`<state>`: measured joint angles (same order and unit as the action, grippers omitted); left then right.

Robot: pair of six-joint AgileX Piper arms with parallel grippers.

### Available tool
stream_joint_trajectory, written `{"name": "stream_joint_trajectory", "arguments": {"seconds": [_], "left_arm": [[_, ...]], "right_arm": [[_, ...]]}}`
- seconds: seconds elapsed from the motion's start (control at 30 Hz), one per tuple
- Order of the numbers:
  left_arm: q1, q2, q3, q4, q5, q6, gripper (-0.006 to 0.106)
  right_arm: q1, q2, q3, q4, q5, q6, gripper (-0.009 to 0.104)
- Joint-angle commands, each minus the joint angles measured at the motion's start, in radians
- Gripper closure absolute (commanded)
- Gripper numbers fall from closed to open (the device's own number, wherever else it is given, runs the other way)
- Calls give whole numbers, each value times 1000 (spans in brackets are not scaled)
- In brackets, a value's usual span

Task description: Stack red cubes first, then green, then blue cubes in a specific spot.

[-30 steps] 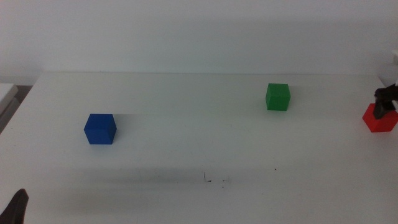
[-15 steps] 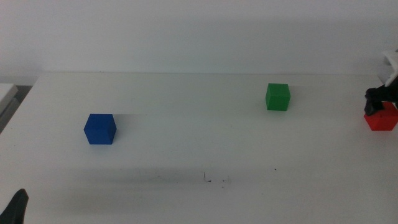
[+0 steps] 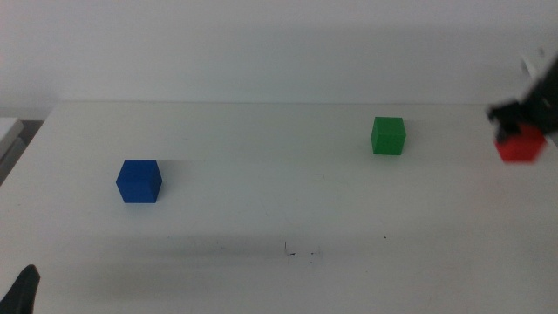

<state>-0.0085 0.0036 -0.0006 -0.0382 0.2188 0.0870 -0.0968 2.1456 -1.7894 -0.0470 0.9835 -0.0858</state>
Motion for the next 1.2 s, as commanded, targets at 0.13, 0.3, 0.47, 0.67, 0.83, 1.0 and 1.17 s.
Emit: {"name": "stream_joint_trajectory", "arguments": {"seconds": [0.13, 0.3, 0.47, 0.67, 0.83, 1.0, 1.17], "left_arm": [[-1, -4, 1, -2, -14, -7, 7], [-1, -4, 1, -2, -14, -7, 7], [-1, -4, 1, -2, -14, -7, 7], [-1, -4, 1, -2, -14, -7, 7], [-1, -4, 1, -2, -14, -7, 7], [-1, -4, 1, -2, -14, -7, 7], [-1, -4, 1, -2, -14, -7, 7]], "right_arm": [[319, -145, -5, -69, 168, 464, 96], [600, -112, -3, -138, 157, 673, 96], [767, -50, 5, -180, 145, 801, 96], [839, 6, 5, -175, 129, 875, 96], [857, 28, 5, -175, 111, 905, 96], [857, 47, 5, -171, 119, 908, 96], [857, 75, 5, -165, 122, 926, 96]]}}
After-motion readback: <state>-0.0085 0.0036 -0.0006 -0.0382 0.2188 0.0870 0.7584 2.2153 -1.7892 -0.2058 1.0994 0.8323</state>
